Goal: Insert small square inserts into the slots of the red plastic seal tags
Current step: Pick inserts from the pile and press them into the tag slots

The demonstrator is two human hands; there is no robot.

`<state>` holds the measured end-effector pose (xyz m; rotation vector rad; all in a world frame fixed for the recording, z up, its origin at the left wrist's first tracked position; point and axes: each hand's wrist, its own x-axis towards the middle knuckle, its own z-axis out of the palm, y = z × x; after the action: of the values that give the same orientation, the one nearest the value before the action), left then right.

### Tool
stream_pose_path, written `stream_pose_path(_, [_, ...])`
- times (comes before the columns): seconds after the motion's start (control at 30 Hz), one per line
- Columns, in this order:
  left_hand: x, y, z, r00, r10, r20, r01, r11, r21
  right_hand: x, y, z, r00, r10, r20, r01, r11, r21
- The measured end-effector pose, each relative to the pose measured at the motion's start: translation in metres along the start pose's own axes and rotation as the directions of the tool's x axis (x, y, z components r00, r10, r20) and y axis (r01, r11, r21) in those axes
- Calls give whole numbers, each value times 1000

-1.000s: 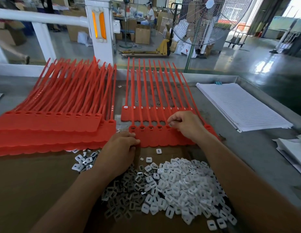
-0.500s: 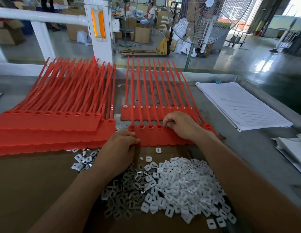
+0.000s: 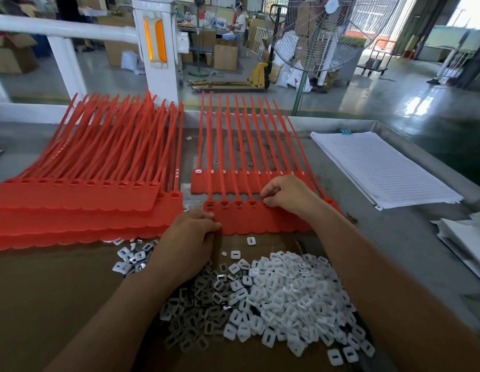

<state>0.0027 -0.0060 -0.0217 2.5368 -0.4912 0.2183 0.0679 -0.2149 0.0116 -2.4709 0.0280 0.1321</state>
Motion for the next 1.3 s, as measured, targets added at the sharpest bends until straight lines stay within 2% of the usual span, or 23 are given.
stream_pose_path(0.1, [0, 0, 0, 1000, 3, -3, -3, 1000, -2, 2, -2, -2, 999, 49, 21, -49, 998, 35])
stream_pose_path(0.4, [1, -2, 1, 1000, -14, 4, 14, 1000, -1, -3, 1, -5, 999, 20, 44, -23, 997, 69])
stream_pose_path(0.57, [0, -2, 1, 1000, -21, 12, 21, 1000, -2, -9, 1, -3, 999, -38, 6, 38, 999, -19])
stream_pose_path(0.77, [0, -2, 1, 1000, -21, 11, 21, 1000, -3, -9, 1, -3, 999, -34, -4, 34, 999, -23])
stream_pose_path(0.93, [0, -2, 1, 1000, -19, 14, 19, 1000, 1, -13, 5, -4, 990, -137, 22, 138, 983, -120])
stream_pose_path(1.3, [0, -2, 1, 1000, -8, -1, 8, 1000, 1, -9, 4, 3, 992, -114, -52, 108, 990, -95])
